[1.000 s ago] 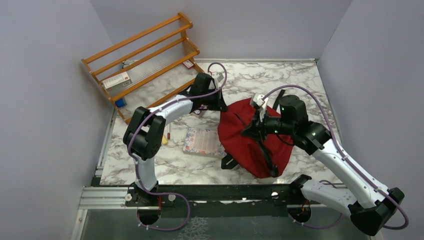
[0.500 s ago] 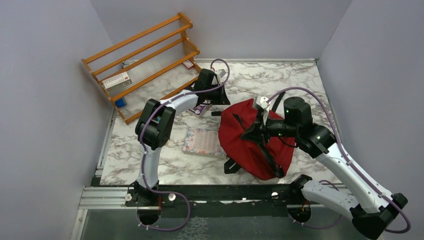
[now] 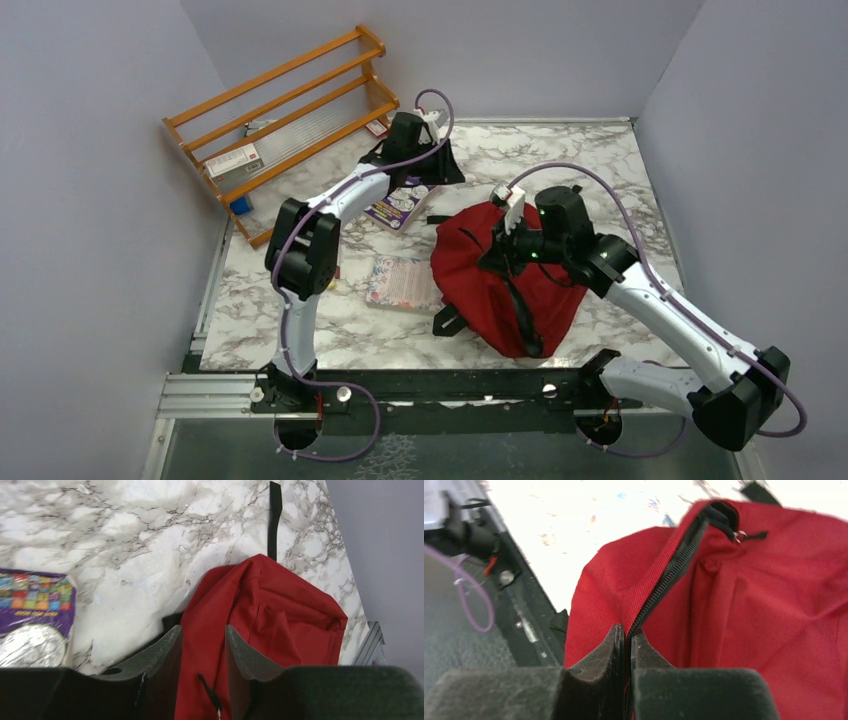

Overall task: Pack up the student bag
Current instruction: Unzip the student bag at the center of the board.

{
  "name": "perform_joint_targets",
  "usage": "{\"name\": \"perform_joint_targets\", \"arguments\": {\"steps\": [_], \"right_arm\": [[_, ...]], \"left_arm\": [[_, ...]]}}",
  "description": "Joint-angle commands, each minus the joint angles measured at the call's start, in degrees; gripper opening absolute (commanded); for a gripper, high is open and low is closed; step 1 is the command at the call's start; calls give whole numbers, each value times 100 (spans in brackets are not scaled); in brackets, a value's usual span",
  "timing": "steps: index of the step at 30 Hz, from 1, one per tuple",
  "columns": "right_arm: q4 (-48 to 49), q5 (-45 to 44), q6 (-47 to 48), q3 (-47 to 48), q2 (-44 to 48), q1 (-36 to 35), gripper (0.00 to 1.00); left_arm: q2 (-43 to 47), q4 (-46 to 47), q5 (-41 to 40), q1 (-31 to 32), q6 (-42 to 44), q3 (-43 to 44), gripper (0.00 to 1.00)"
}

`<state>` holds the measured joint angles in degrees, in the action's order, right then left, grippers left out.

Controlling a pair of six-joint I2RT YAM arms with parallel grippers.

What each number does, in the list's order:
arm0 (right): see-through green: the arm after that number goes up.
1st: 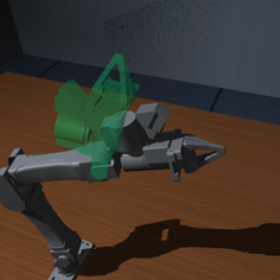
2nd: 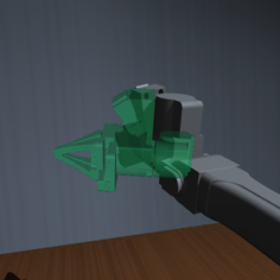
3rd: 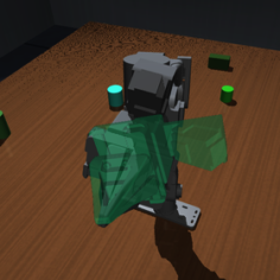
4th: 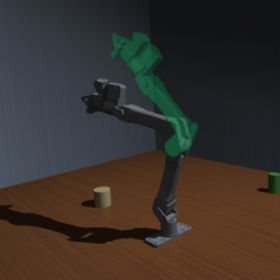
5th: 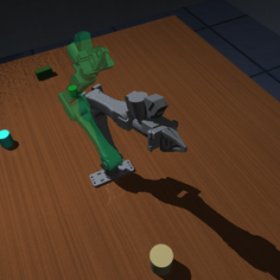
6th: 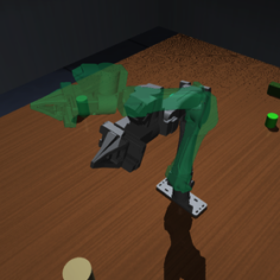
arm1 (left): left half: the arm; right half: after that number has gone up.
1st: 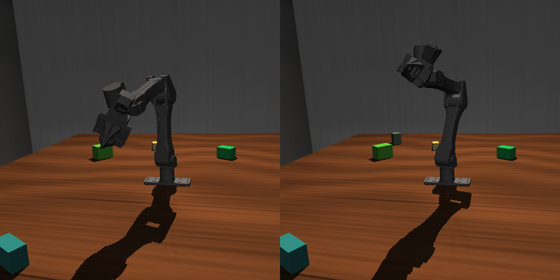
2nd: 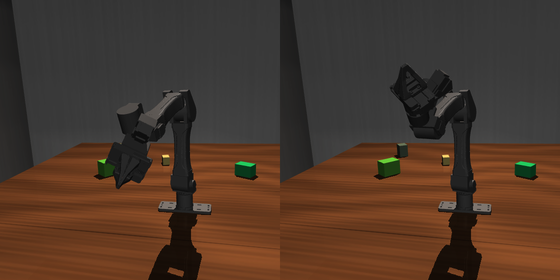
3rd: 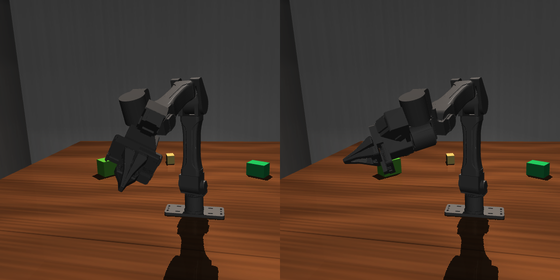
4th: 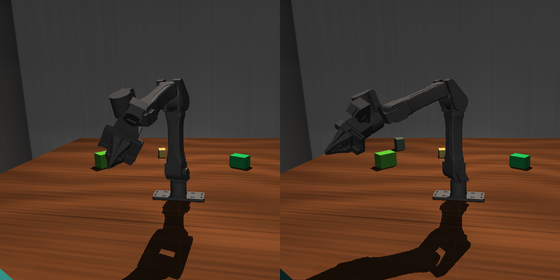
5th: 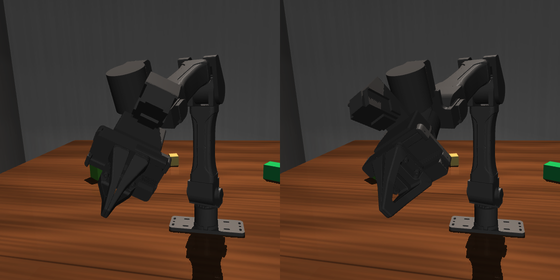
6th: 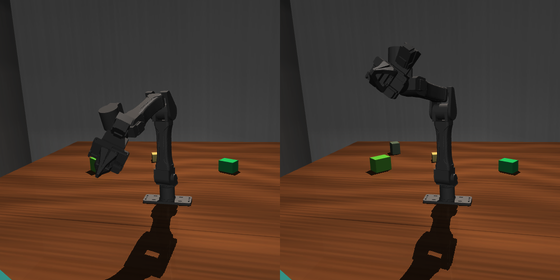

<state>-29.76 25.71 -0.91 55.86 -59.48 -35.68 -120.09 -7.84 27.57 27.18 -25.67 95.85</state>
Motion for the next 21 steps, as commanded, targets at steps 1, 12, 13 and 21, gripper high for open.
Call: {"name": "perform_joint_targets", "arguments": {"steps": [1, 12, 13, 21], "right_arm": [[139, -1902, -776, 26, -591, -9, 1], [-299, -5489, -692, 1215, -1963, 268, 1], [-322, -5630, -643, 1326, -1984, 279, 1], [-114, -3092, 167, 1208, -1973, 281, 22]], "left_arm": [[978, -202, -150, -360, 27, -252, 39], [2101, -631, -621, -506, 499, -1299, 43], [2157, -631, -640, -508, 502, -1374, 43], [2314, -603, -571, -503, 420, -1687, 44]]}}
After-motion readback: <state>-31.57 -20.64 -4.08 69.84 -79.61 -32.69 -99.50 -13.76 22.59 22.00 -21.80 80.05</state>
